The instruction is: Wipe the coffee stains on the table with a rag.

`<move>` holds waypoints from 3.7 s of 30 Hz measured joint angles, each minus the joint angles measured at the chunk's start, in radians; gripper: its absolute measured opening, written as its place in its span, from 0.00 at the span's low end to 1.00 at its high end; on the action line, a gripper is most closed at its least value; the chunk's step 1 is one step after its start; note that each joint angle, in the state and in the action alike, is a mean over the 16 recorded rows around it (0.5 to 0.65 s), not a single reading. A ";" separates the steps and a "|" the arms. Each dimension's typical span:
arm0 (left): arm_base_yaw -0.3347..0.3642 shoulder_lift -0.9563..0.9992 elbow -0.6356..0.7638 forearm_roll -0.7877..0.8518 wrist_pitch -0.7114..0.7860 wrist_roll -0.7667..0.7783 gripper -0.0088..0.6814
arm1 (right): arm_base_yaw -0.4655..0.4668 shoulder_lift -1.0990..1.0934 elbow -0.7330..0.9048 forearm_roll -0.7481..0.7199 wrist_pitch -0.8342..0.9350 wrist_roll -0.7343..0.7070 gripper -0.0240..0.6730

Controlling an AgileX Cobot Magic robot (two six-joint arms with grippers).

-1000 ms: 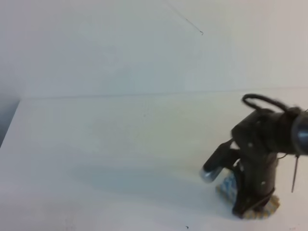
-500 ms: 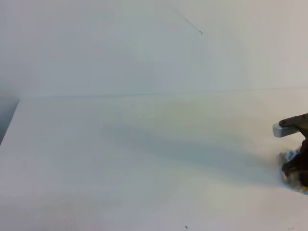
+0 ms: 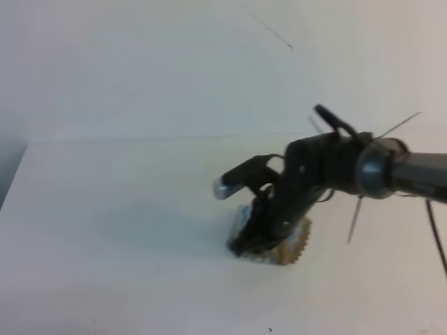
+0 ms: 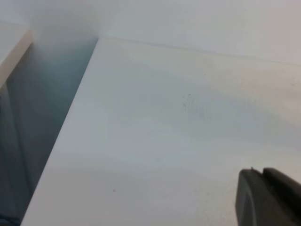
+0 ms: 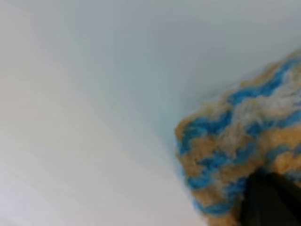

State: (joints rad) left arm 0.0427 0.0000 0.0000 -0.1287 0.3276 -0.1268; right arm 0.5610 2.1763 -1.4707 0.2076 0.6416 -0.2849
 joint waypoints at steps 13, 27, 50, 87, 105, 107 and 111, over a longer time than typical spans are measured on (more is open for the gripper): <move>0.000 0.000 0.000 0.000 0.000 -0.002 0.01 | 0.228 0.131 -0.296 -0.185 0.213 0.091 0.04; 0.000 0.000 0.000 0.000 0.000 -0.001 0.01 | -0.081 0.100 -0.268 -0.335 0.347 0.203 0.04; 0.000 0.000 0.000 0.000 0.000 0.000 0.01 | -0.201 0.016 -0.025 -0.183 0.082 0.151 0.04; 0.000 0.000 0.000 0.000 0.000 0.000 0.01 | 0.121 -0.500 0.259 -0.522 0.229 0.232 0.04; 0.000 0.000 0.000 0.000 0.000 0.000 0.01 | 0.113 -1.423 0.386 -0.632 0.371 0.376 0.03; 0.000 0.000 0.000 0.000 0.000 0.000 0.01 | 0.113 -1.518 0.436 -0.626 0.362 0.408 0.03; 0.000 0.000 0.000 0.000 0.000 0.000 0.01 | 0.113 -1.705 0.569 -0.599 0.297 0.475 0.03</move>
State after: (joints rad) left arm 0.0427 0.0000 0.0000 -0.1287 0.3276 -0.1271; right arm 0.6744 0.4711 -0.9015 -0.3919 0.9386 0.1905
